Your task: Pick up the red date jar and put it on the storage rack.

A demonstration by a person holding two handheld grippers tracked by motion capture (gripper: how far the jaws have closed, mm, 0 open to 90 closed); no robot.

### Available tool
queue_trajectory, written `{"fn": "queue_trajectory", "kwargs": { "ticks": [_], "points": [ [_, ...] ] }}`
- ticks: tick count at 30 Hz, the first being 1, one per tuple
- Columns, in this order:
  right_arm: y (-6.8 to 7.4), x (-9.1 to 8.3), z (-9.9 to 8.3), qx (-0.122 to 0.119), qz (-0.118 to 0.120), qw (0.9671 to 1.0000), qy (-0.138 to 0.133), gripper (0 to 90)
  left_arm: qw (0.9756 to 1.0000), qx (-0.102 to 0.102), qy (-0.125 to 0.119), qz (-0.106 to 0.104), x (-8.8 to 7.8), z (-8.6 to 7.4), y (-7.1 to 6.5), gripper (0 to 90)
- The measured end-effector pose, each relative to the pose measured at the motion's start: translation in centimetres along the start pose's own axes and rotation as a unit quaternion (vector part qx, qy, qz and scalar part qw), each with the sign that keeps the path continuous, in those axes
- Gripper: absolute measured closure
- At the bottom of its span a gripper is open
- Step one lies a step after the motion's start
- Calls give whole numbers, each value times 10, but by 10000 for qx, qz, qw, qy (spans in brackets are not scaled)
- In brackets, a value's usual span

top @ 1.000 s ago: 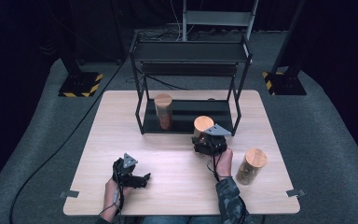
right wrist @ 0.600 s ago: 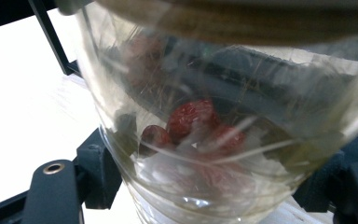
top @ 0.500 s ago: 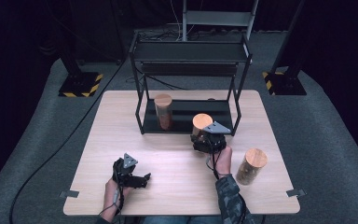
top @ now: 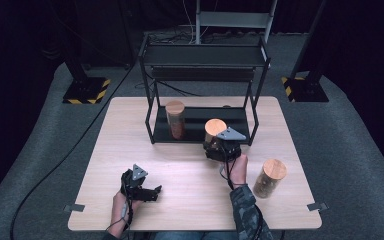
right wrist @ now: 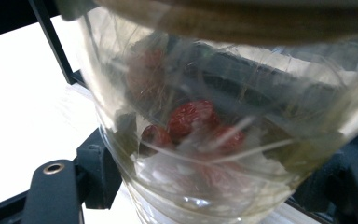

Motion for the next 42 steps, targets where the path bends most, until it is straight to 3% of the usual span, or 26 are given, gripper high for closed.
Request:
{"fn": "queue_trajectory", "kwargs": {
  "ticks": [42],
  "points": [
    [3, 25, 23, -43, -85, 9999, 33, 246, 10000, 13, -10, -10, -1, -1, -1, 23]
  ]
}}
Point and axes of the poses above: each handheld gripper's, and its own axes: x roughly forward along the jaws, z roughly out of its top, y roughly to its left, the point moved 2 cm from there along x, roughly forward along the jaws, and after that the axes turned 8 degrees about -z, right-handed, at the moved point
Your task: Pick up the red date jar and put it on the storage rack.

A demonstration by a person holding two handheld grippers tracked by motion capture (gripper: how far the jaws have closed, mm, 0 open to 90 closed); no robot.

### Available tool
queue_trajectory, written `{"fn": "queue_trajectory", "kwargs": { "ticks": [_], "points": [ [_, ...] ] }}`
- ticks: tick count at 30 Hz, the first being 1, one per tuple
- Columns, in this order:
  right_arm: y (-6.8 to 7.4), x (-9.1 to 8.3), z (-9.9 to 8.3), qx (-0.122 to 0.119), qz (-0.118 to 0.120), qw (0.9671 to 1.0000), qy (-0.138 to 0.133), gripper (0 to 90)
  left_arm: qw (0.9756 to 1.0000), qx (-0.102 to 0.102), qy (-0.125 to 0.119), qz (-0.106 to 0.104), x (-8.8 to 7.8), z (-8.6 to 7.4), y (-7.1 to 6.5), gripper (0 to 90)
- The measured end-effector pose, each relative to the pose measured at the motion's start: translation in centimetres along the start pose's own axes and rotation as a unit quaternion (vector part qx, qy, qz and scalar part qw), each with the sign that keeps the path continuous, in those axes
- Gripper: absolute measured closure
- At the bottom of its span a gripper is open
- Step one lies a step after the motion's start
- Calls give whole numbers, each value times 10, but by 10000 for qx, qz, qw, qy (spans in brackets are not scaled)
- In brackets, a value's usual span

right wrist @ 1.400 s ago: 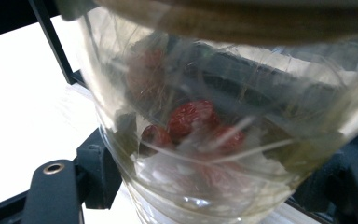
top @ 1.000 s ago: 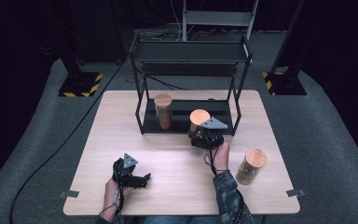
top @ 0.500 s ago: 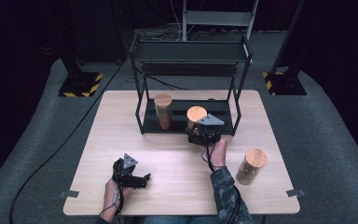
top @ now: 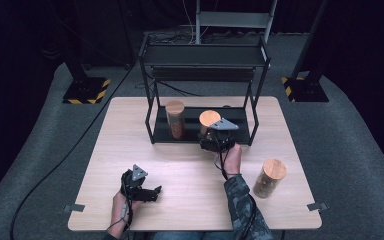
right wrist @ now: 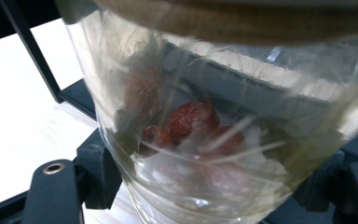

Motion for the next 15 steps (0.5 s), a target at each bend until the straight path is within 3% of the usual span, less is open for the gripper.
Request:
{"fn": "queue_trajectory", "kwargs": {
  "ticks": [15],
  "points": [
    [-4, 9, 6, 19, -63, 10000, 24, 246, 10000, -2, -1, -7, 0, 0, 0, 22]
  ]
}}
Point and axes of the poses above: each handheld gripper's, and its own axes: x roughly forward along the jaws, z roughly out of its top, y roughly to its left, the point moved 2 cm from there along x, roughly forward along the jaws, and after that the axes turned 8 degrees about -z, right-handed, at the moved point
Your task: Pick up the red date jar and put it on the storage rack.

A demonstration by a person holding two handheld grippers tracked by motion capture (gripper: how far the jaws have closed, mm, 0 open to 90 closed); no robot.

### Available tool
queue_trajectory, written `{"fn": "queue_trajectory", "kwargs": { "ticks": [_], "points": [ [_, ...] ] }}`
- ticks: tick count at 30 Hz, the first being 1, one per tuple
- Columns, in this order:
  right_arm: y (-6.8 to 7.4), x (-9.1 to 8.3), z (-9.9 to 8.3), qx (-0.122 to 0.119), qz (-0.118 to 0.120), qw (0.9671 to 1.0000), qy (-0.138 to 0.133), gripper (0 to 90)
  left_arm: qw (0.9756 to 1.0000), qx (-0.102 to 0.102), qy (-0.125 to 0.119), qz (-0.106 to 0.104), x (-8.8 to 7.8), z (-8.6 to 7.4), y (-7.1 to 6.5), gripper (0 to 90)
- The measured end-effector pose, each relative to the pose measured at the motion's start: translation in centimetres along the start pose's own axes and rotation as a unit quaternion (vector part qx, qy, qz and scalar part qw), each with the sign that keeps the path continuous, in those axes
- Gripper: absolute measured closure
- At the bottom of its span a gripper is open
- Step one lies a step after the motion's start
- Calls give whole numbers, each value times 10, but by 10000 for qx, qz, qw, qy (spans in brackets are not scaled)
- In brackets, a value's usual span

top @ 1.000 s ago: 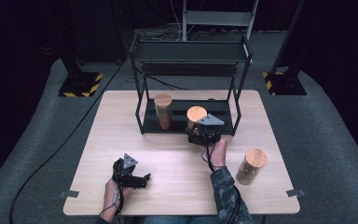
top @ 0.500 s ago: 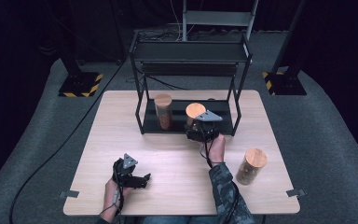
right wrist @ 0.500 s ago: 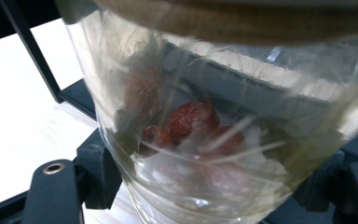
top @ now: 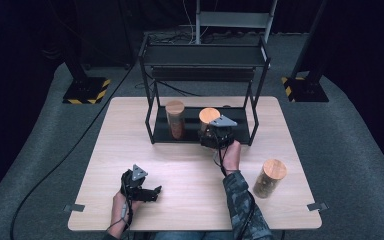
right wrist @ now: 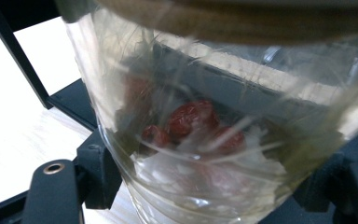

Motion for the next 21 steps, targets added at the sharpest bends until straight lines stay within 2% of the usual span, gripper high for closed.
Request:
{"fn": "queue_trajectory", "kwargs": {
  "ticks": [21],
  "points": [
    [-5, 14, 3, 43, -111, 9999, 55, 246, 10000, 4, -1, -4, 0, 0, 0, 23]
  ]
}}
Point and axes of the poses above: each handheld gripper's, and its own axes: x roughly forward along the jaws, z roughly out of its top, y roughly to its left, the point moved 2 cm from there along x, roughly forward along the jaws, and after that the axes turned 8 degrees about -z, right-handed, at the moved point
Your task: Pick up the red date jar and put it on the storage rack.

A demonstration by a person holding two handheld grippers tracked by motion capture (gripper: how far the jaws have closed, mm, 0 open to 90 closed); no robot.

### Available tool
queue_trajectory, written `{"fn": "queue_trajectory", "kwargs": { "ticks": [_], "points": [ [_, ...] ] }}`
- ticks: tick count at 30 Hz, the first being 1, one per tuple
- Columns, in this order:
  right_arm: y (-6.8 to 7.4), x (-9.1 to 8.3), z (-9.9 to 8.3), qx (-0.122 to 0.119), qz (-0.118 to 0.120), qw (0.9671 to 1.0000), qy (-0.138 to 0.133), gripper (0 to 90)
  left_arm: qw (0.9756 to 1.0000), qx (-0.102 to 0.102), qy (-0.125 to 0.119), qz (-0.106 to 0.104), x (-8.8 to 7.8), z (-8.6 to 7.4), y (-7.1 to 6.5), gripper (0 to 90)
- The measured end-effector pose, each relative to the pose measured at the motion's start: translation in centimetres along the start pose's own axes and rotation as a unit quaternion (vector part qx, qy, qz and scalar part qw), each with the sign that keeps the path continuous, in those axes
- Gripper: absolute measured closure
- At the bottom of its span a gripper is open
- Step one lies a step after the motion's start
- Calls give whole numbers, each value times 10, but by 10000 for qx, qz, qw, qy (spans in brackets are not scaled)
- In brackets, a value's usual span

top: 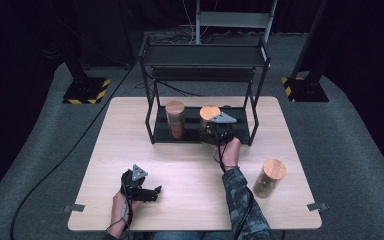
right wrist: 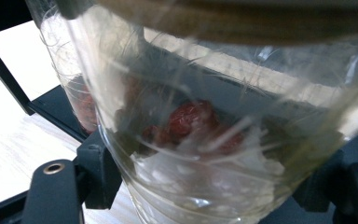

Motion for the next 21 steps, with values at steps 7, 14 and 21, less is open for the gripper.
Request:
{"fn": "queue_trajectory", "kwargs": {
  "ticks": [7, 14, 21],
  "points": [
    [-1, 4, 1, 18, 8, 10000, 18, 246, 10000, 2, 0, -1, 0, 0, 0, 23],
    [-3, 8, 4, 39, 18, 10000, 51, 246, 10000, -1, 0, -3, 0, 0, 0, 23],
    [-3, 11, 7, -2, 4, 10000, 80, 246, 10000, -3, -1, -2, 0, 0, 0, 23]
  ]
}}
Point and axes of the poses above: each handheld gripper's, and its own axes: x roughly forward along the jaws, z roughly out of its top, y roughly to its left, the point moved 2 cm from there along x, roughly forward along the jaws, and after that the axes turned 8 degrees about -z, right-handed, at the moved point
